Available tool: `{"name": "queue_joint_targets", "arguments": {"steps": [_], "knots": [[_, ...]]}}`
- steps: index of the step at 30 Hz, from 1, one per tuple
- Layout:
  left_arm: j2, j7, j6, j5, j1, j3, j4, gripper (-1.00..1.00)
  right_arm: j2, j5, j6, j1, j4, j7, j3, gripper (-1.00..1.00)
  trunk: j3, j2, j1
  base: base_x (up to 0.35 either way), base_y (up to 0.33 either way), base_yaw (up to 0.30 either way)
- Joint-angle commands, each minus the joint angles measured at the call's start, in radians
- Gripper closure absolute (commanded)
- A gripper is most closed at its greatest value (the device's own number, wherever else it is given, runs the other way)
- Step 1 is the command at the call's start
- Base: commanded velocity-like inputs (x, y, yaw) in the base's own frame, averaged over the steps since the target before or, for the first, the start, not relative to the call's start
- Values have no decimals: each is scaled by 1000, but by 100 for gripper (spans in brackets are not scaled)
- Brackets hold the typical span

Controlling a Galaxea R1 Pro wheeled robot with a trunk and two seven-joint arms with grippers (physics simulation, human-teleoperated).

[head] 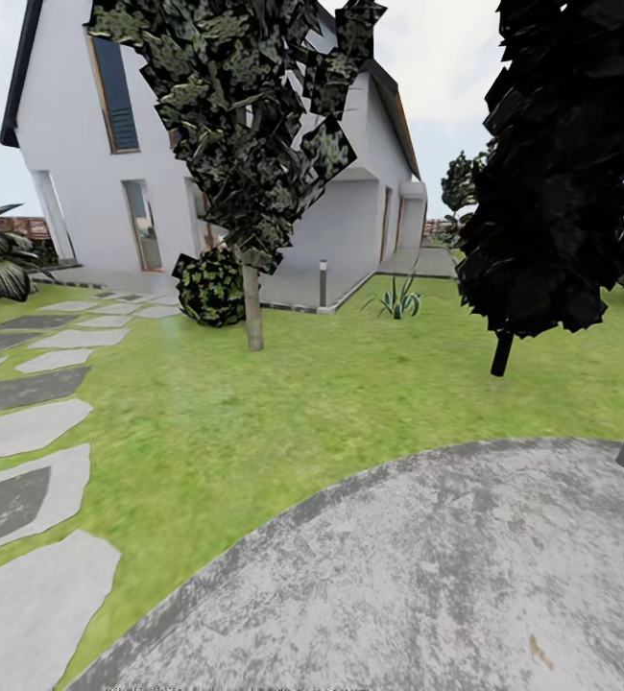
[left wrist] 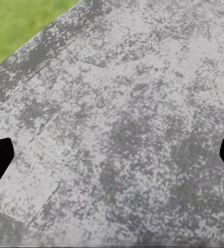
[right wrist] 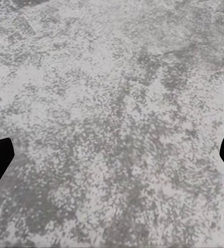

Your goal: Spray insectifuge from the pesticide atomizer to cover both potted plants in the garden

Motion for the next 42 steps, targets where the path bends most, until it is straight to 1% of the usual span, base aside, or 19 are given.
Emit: {"name": "queue_joint_targets", "arguments": {"steps": [1,10,28,38,42], "knots": [[0,2,-3,0,-1,0,2,-100,0,1,-3,0,0,0,0,-100,-2,-1,0,-135,88,226],[-1,4,-3,0,-1,0,5,-100,0,1,-3,0,1,-1,-1,-100,-11,-1,0,-246,178,227],[-4,4,-3,0,-1,0,6,-100,0,1,-3,0,1,-2,-1,-100,-29,-1,0,-260,226,226],[-2,4,-3,0,-1,0,6,-100,0,1,-3,0,0,-2,-1,-100,-39,-1,0,-137,271,224],[-2,4,-2,-1,-1,0,6,-100,0,1,-3,0,0,-2,-1,-100,-43,-1,0,-18,87,224]]}}
